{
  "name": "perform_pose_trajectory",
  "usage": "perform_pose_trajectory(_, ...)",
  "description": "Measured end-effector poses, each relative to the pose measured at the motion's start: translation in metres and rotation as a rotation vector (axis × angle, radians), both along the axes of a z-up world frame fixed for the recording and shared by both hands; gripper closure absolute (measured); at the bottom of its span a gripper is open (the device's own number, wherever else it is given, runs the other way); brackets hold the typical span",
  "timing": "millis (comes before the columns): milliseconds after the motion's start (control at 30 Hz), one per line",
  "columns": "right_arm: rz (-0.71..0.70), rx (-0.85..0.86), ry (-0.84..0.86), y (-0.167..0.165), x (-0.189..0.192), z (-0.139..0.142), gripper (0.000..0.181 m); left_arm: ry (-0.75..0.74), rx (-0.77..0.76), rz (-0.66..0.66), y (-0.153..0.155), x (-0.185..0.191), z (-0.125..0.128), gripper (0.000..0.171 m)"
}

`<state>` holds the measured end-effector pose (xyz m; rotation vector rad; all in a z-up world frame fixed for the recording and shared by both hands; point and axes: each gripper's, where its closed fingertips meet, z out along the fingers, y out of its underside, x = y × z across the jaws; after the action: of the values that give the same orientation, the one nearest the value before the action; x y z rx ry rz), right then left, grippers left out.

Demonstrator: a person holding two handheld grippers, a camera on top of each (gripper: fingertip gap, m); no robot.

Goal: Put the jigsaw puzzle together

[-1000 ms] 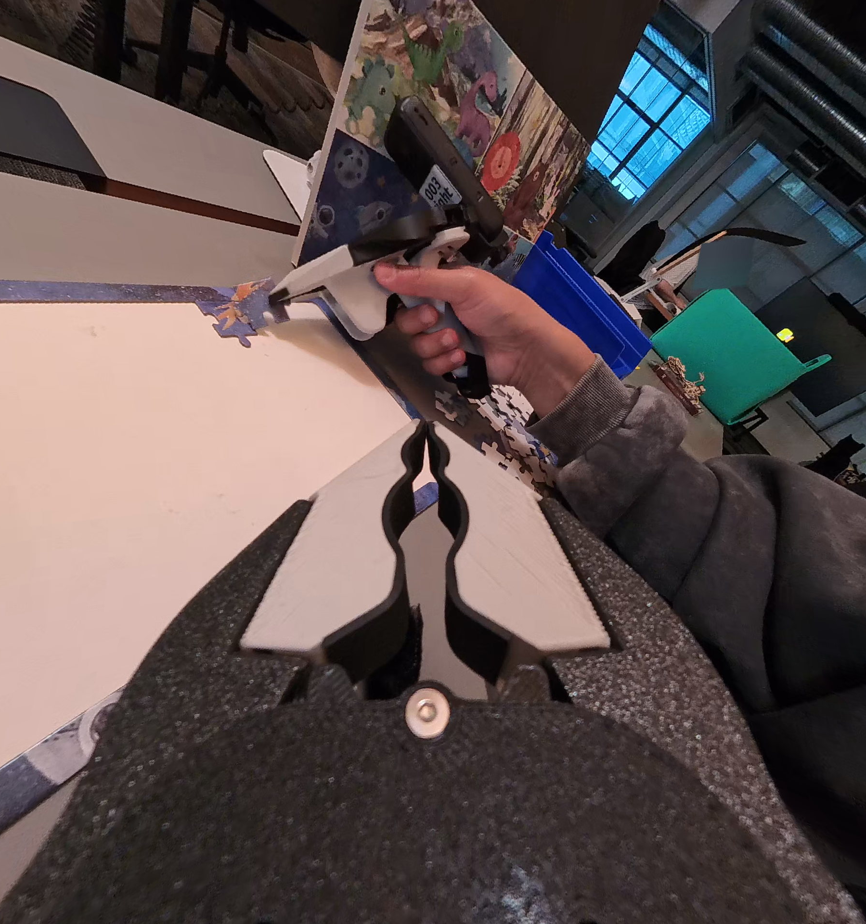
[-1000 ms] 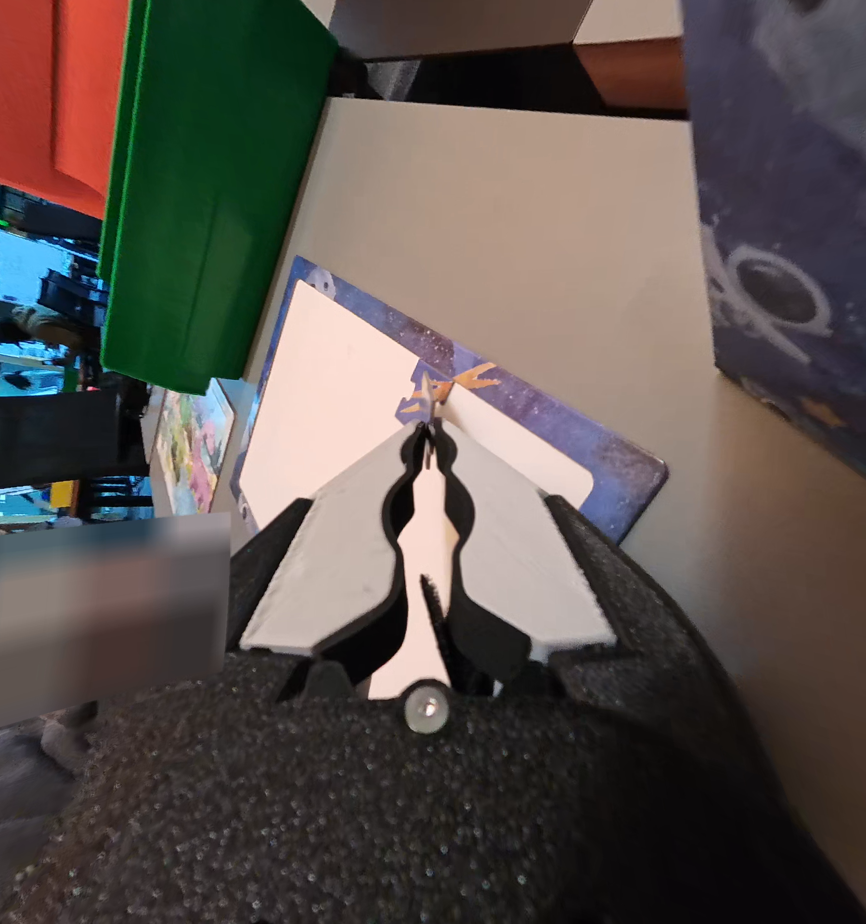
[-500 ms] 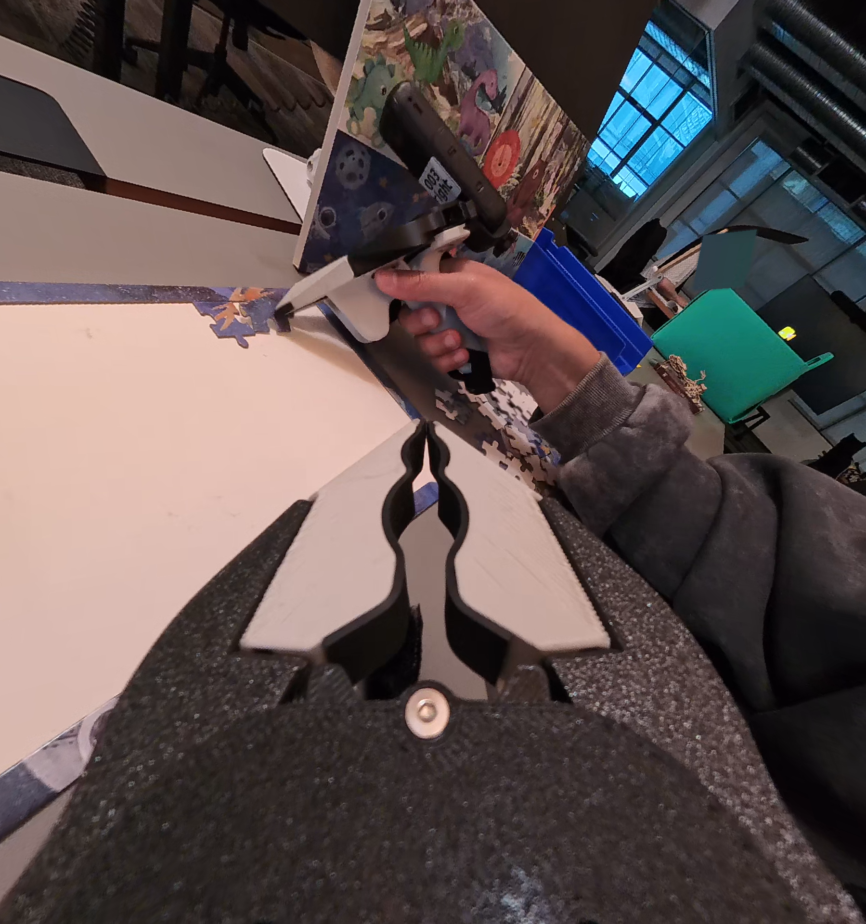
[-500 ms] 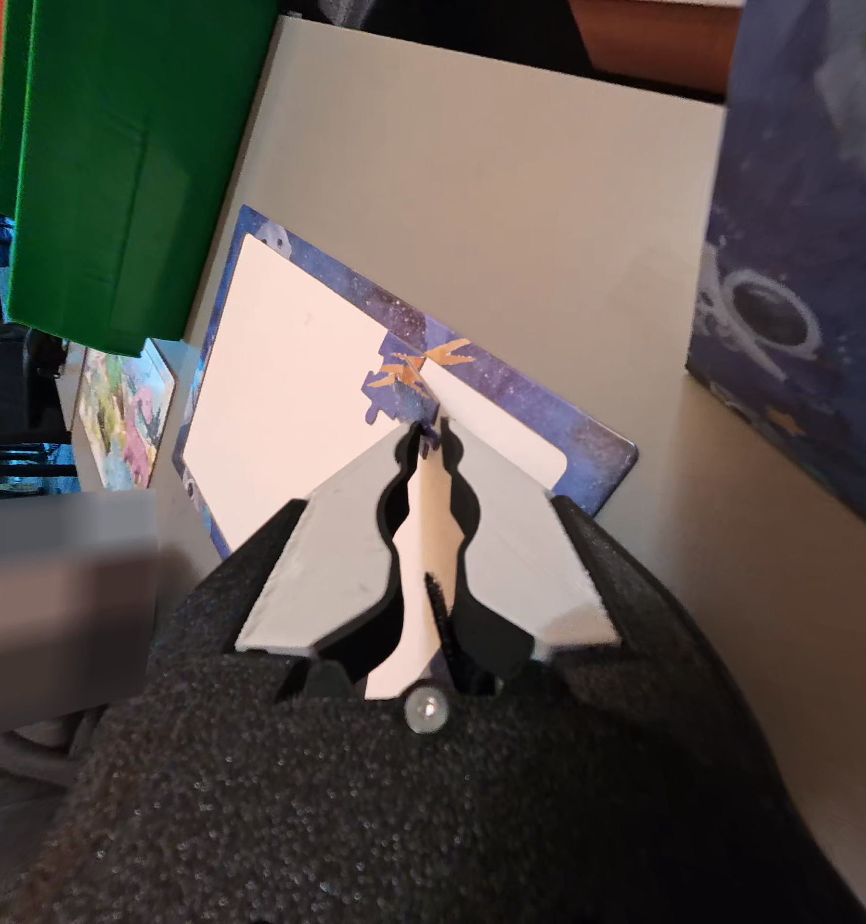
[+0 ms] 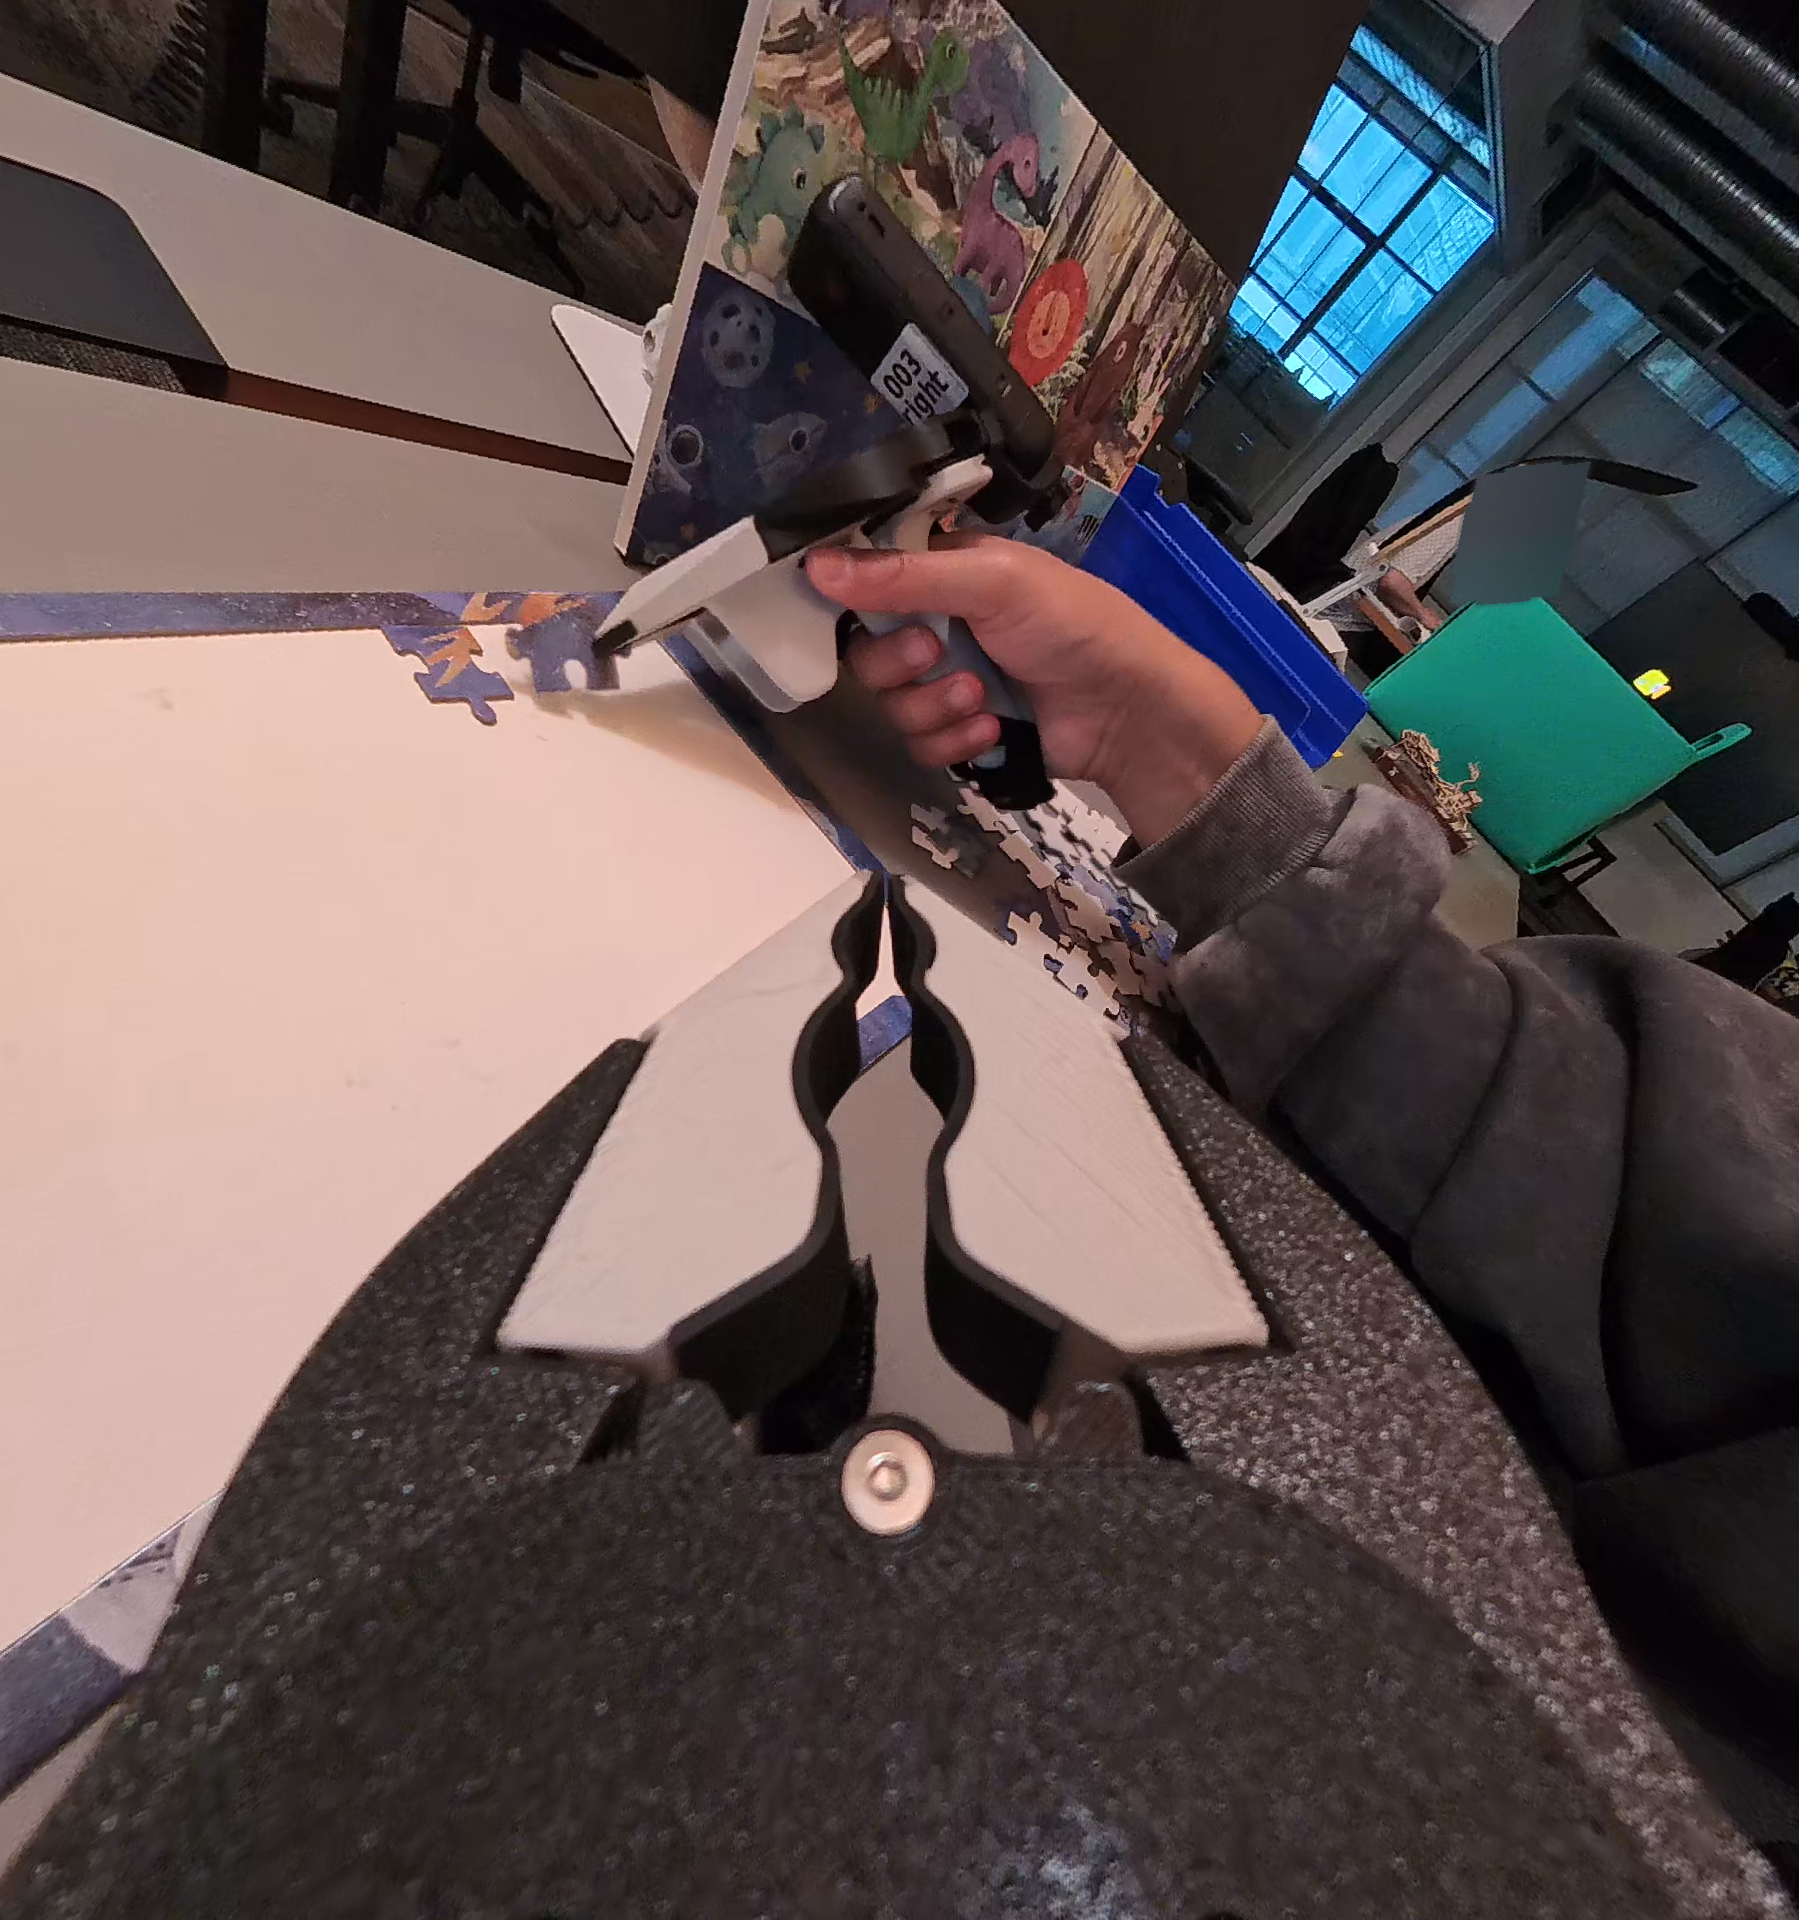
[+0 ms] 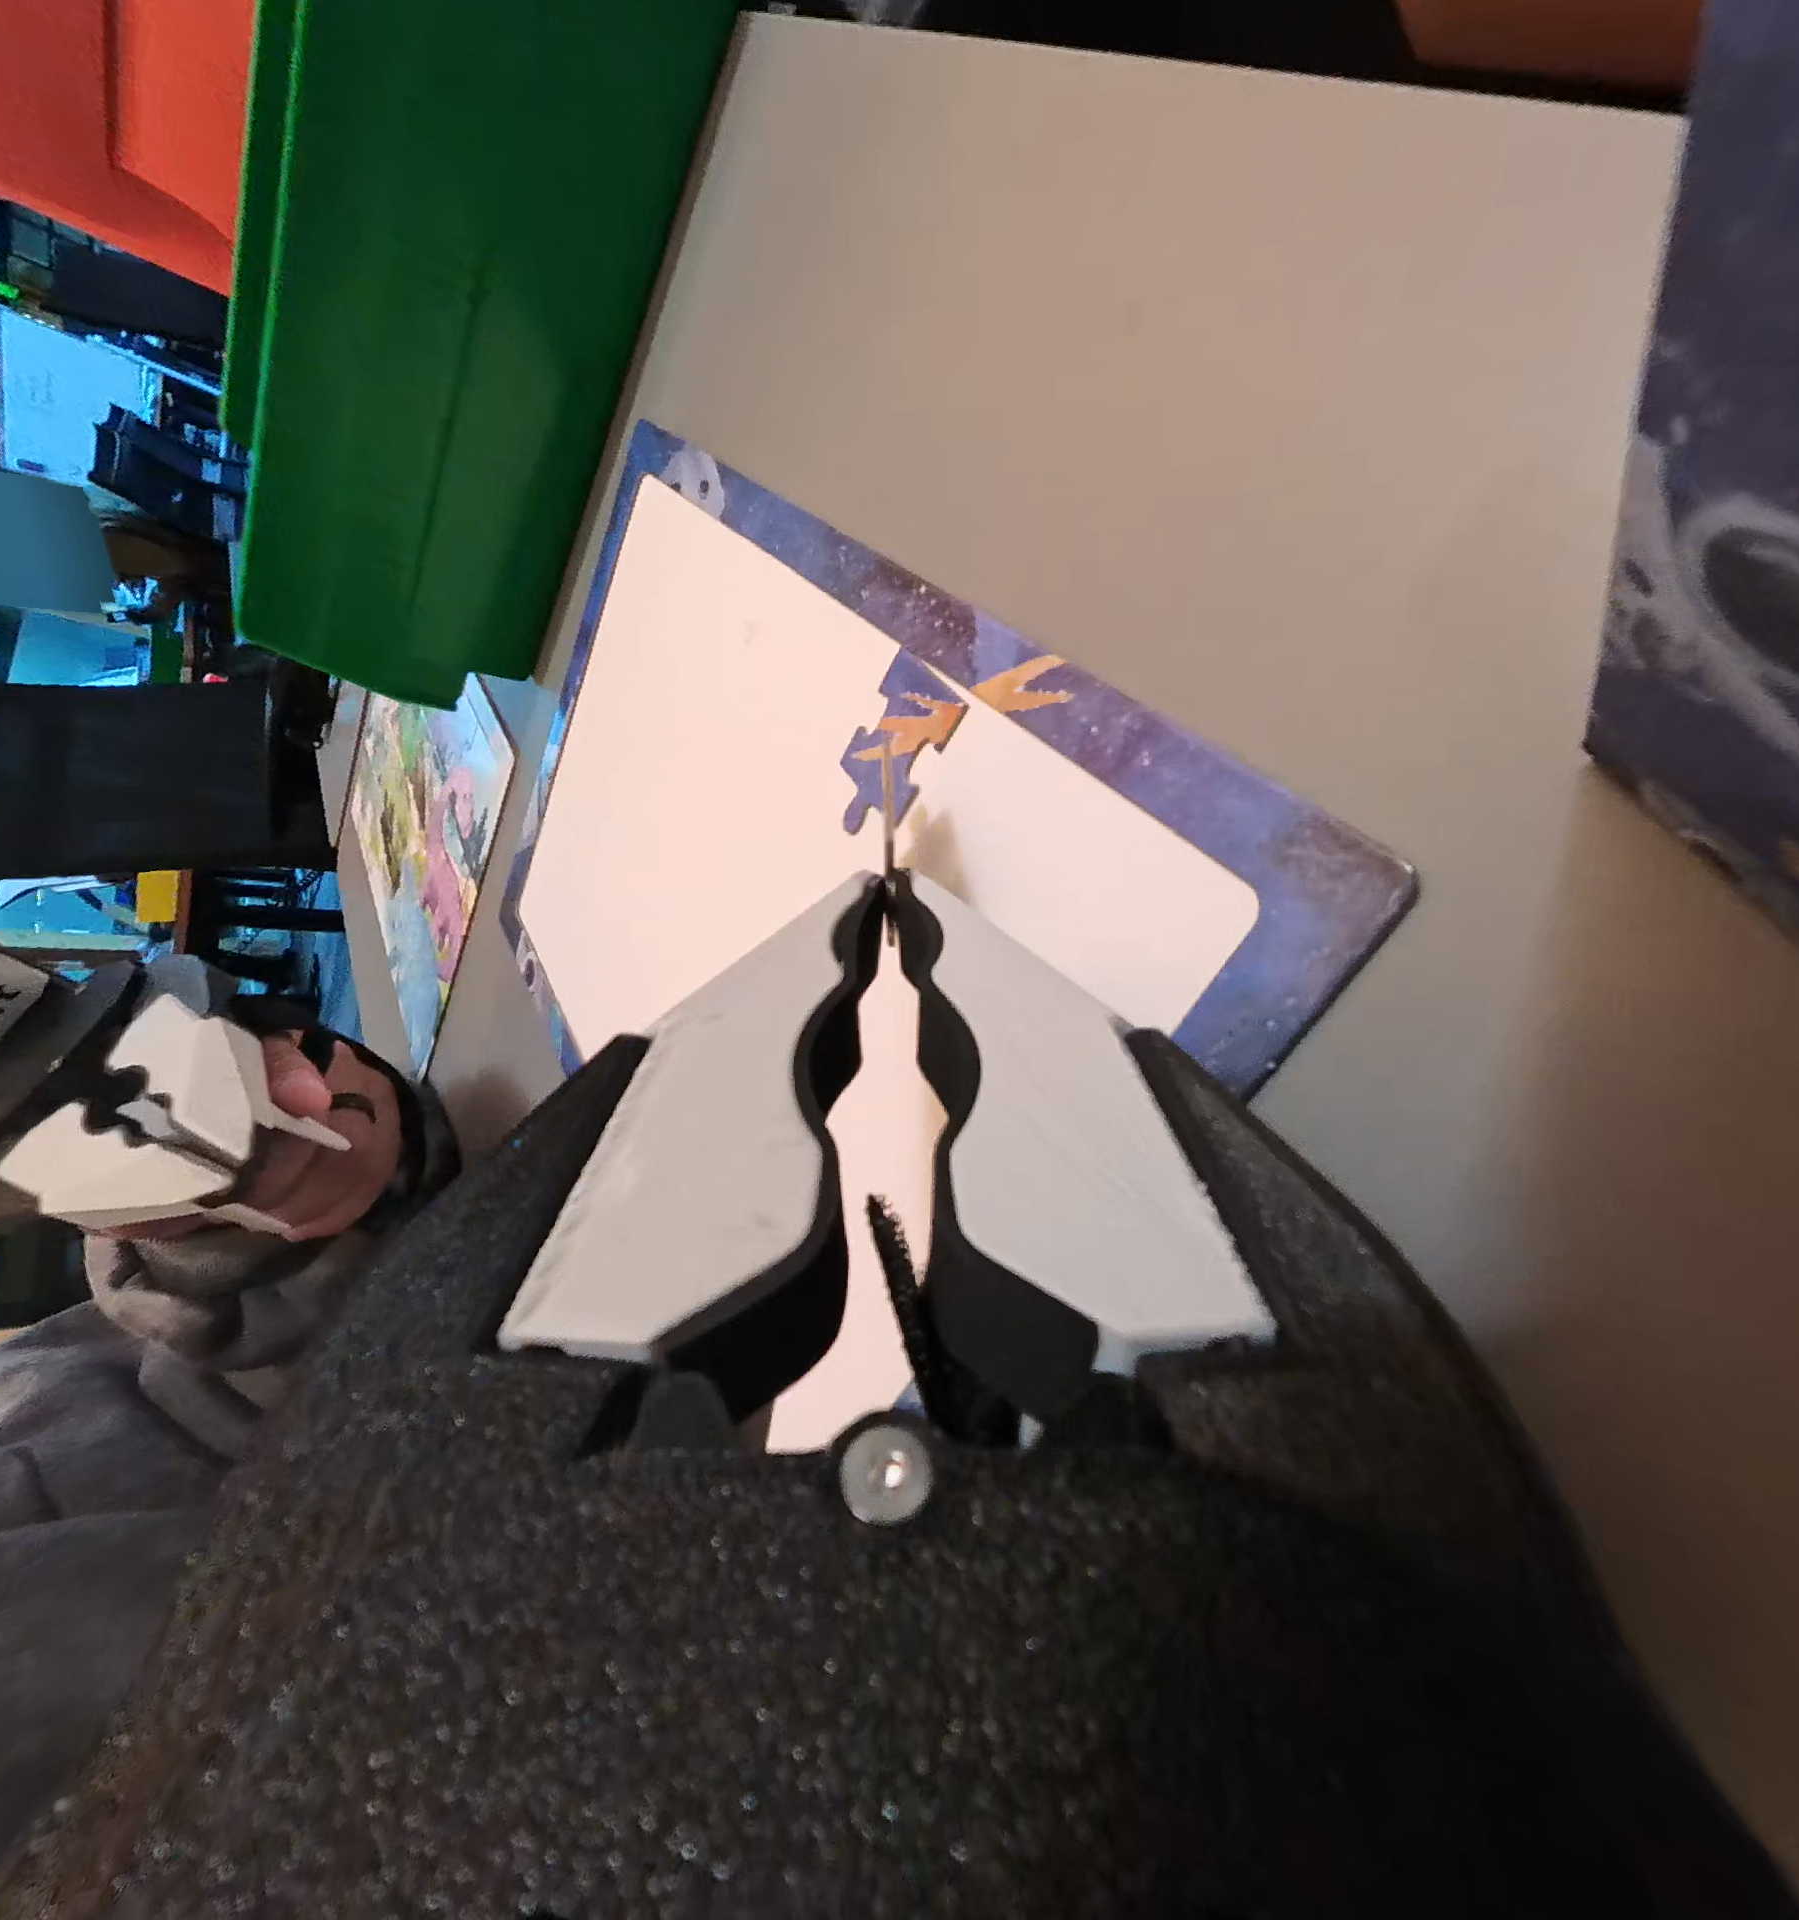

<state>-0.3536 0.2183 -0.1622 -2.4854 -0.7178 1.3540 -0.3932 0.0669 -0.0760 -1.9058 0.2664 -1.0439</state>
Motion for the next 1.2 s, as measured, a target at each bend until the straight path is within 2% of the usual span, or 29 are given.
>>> perform_pose_trajectory(167, 0.028, 0.002, -0.041, -0.005, 0.004, 0.0, 0.179, 0.003, -0.003, 0.0, 0.0, 0.0, -0.001, 0.171)
perform_pose_trajectory(267, 0.214, -0.046, 0.062, -0.04, -0.006, 0.017, 0.179, 0.034, -0.001, 0.017, 0.002, -0.004, -0.004, 0.171)
perform_pose_trajectory(400, 0.524, 0.031, 0.08, -0.102, -0.015, 0.035, 0.18, 0.157, -0.003, 0.164, 0.018, -0.033, -0.016, 0.171)
perform_pose_trajectory(467, 0.608, 0.038, 0.047, -0.126, -0.022, 0.033, 0.18, 0.214, -0.012, 0.184, 0.019, -0.038, -0.024, 0.171)
perform_pose_trajectory(533, 0.637, 0.059, 0.028, -0.139, -0.032, 0.029, 0.18, 0.273, -0.015, 0.146, 0.016, -0.032, -0.031, 0.171)
perform_pose_trajectory(633, 0.534, 0.054, 0.036, -0.141, -0.043, 0.032, 0.18, 0.296, -0.02, 0.098, 0.011, -0.024, -0.035, 0.169)
perform_pose_trajectory(767, 0.246, 0.074, -0.033, -0.133, -0.03, 0.016, 0.18, 0.277, -0.028, 0.117, 0.012, -0.029, -0.032, 0.166)
perform_pose_trajectory(833, 0.209, 0.074, -0.03, -0.149, -0.015, 0.009, 0.18, 0.273, -0.022, 0.127, 0.012, -0.03, -0.031, 0.166)
perform_pose_trajectory(967, 0.15, 0.056, 0.07, -0.166, 0.0, 0.021, 0.18, 0.322, -0.027, 0.1, 0.009, -0.023, -0.04, 0.166)
perform_pose_trajectory(1100, 0.177, 0.081, 0.093, -0.163, 0.009, 0.031, 0.18, 0.413, -0.016, 0.059, 0.005, -0.016, -0.052, 0.166)
perform_pose_trajectory(1200, 0.149, 0.105, 0.07, -0.156, 0.016, 0.029, 0.18, 0.558, -0.004, 0.076, 0.003, -0.026, -0.063, 0.165)
